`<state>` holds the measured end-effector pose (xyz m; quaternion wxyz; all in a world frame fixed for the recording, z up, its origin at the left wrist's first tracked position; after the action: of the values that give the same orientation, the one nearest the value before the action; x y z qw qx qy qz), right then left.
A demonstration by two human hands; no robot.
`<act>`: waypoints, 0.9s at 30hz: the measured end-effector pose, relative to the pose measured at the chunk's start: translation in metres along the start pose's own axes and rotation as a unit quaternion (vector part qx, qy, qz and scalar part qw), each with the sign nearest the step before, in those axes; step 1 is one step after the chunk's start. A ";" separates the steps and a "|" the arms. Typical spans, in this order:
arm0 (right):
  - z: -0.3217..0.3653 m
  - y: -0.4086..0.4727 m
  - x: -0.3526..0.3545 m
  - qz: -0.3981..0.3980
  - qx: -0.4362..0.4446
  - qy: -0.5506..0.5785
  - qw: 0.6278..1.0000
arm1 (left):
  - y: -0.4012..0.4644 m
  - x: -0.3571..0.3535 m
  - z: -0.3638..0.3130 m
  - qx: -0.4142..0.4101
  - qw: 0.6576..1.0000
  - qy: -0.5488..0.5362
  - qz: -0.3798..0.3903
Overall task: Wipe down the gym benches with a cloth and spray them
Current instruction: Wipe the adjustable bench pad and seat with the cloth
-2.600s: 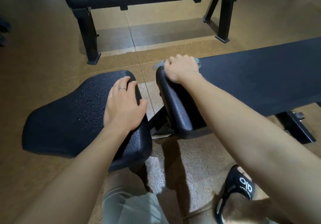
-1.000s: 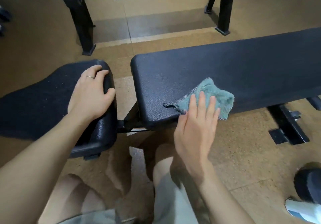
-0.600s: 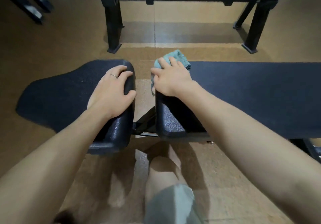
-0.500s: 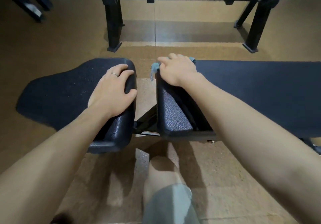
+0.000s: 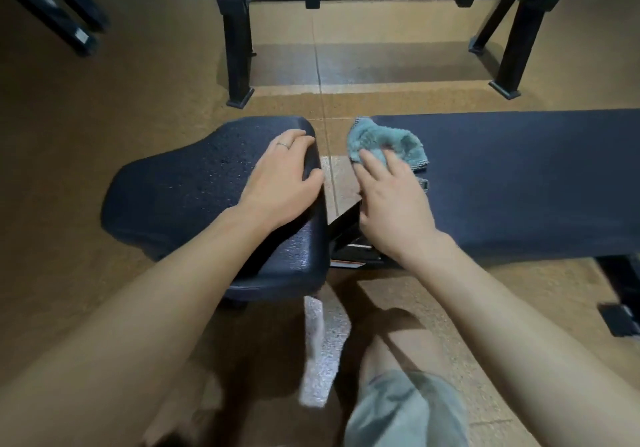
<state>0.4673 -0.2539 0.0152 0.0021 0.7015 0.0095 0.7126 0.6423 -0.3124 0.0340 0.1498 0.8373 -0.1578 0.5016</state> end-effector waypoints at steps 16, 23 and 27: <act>0.153 -0.017 0.012 0.056 -0.117 0.123 0.984 | -0.027 0.058 0.135 0.048 0.985 0.161 0.031; 0.183 -0.041 0.026 -0.024 -0.150 0.037 0.988 | -0.028 0.058 0.134 0.038 0.984 0.165 0.049; 0.178 -0.018 0.029 -0.031 -0.181 -0.019 0.983 | -0.028 0.059 0.136 0.023 0.986 0.162 0.044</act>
<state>0.6447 -0.2336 0.0468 0.1510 0.7024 -0.0980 0.6886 0.7877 -0.3490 0.0222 0.1316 0.7405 -0.1563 0.6402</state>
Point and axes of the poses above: each hand's wrist, its own y-axis towards the middle knuckle, its own x-axis out of the back of the hand, z = x × y, the point moved 1 cm from there along y, towards the middle knuckle, and after that the axes turned 5 degrees about -x, right-handed, at the moved point
